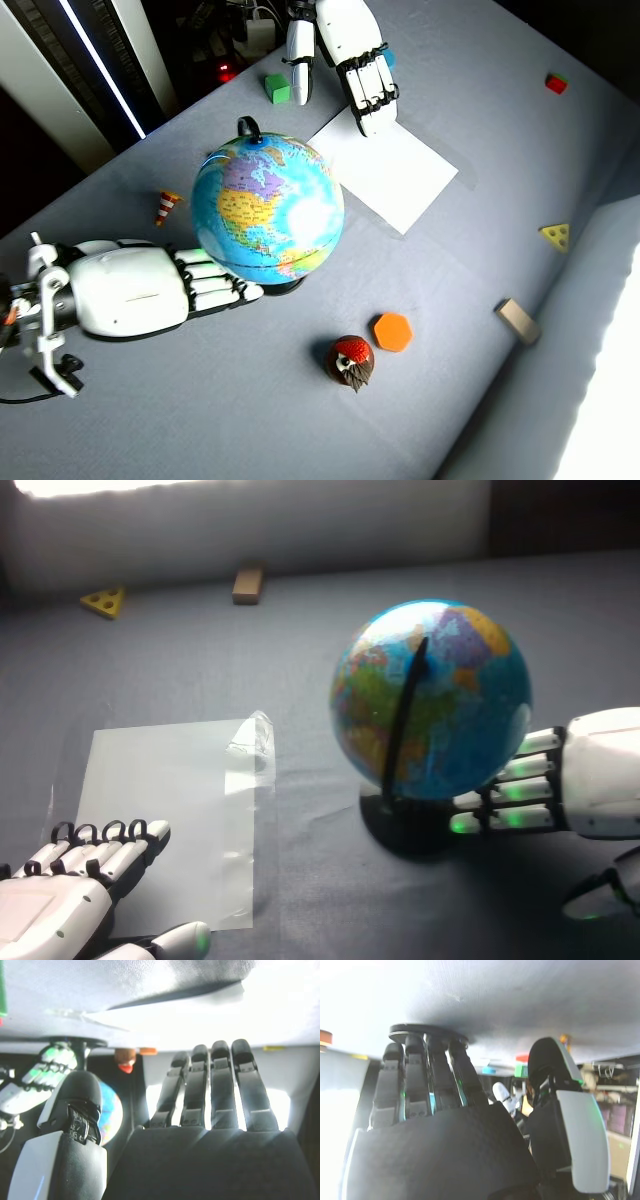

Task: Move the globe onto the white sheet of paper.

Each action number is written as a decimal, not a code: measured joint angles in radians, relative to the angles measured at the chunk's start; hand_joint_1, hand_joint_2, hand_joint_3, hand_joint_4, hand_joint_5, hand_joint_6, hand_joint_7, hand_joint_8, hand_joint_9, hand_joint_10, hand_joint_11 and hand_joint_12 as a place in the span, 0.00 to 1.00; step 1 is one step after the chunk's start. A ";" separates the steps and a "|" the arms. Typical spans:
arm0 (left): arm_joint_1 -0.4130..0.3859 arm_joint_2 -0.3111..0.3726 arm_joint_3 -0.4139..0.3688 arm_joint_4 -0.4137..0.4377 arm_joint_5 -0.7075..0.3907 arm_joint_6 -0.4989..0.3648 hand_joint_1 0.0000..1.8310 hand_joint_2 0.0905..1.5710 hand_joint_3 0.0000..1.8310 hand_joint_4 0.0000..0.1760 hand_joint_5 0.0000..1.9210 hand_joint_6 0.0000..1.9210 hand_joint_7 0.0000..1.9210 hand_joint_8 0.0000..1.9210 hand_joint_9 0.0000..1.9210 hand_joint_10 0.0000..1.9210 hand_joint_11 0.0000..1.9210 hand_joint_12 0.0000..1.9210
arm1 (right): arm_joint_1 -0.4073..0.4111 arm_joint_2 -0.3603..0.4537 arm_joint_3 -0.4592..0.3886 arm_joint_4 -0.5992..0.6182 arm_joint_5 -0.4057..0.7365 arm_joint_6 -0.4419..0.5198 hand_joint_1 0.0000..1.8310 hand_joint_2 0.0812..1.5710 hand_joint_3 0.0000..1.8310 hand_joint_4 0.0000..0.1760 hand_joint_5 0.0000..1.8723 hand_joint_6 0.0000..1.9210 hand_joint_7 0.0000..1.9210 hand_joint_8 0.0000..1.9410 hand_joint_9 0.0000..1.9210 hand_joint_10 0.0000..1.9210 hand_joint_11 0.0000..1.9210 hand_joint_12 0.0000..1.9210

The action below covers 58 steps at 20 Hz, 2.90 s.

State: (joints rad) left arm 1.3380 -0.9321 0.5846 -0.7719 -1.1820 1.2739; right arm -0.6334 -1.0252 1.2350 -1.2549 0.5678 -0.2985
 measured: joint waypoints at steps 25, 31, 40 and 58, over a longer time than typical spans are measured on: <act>-0.003 0.014 -0.030 -0.022 0.038 0.016 0.00 0.76 0.00 0.00 0.02 0.00 0.04 0.00 0.05 0.00 0.00 0.14 | 0.232 -0.377 -0.085 -0.017 -0.505 0.025 0.00 0.78 0.01 0.00 0.03 0.00 0.05 0.00 0.04 0.00 0.00 0.00; -0.003 0.014 -0.039 -0.037 0.038 0.019 0.00 0.76 0.00 0.00 0.02 0.00 0.04 0.00 0.05 0.00 0.00 0.14 | 0.245 -0.427 -0.085 -0.012 -0.550 0.045 0.00 0.78 0.01 0.00 0.03 0.00 0.05 0.00 0.04 0.00 0.00 0.00; -0.003 0.014 -0.046 -0.052 0.037 0.015 0.00 0.76 0.00 0.00 0.02 0.00 0.04 0.00 0.05 0.00 0.00 0.14 | 0.248 -0.323 -0.171 -0.012 -0.550 0.067 0.00 0.78 0.00 0.00 0.03 0.00 0.05 0.00 0.05 0.00 0.00 0.00; -0.384 0.113 -0.249 -0.536 0.336 0.309 0.00 0.76 0.00 0.00 0.02 0.00 0.05 0.00 0.05 0.00 0.00 0.14 | 0.418 0.121 -0.654 0.031 -1.083 0.494 0.00 0.78 0.00 0.00 0.03 0.00 0.05 0.00 0.05 0.00 0.00 0.00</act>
State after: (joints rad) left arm 0.9539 -0.8188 0.3355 -1.3075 -0.8459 1.5826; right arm -0.2150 -0.9047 0.5812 -1.2240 -0.5152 0.1955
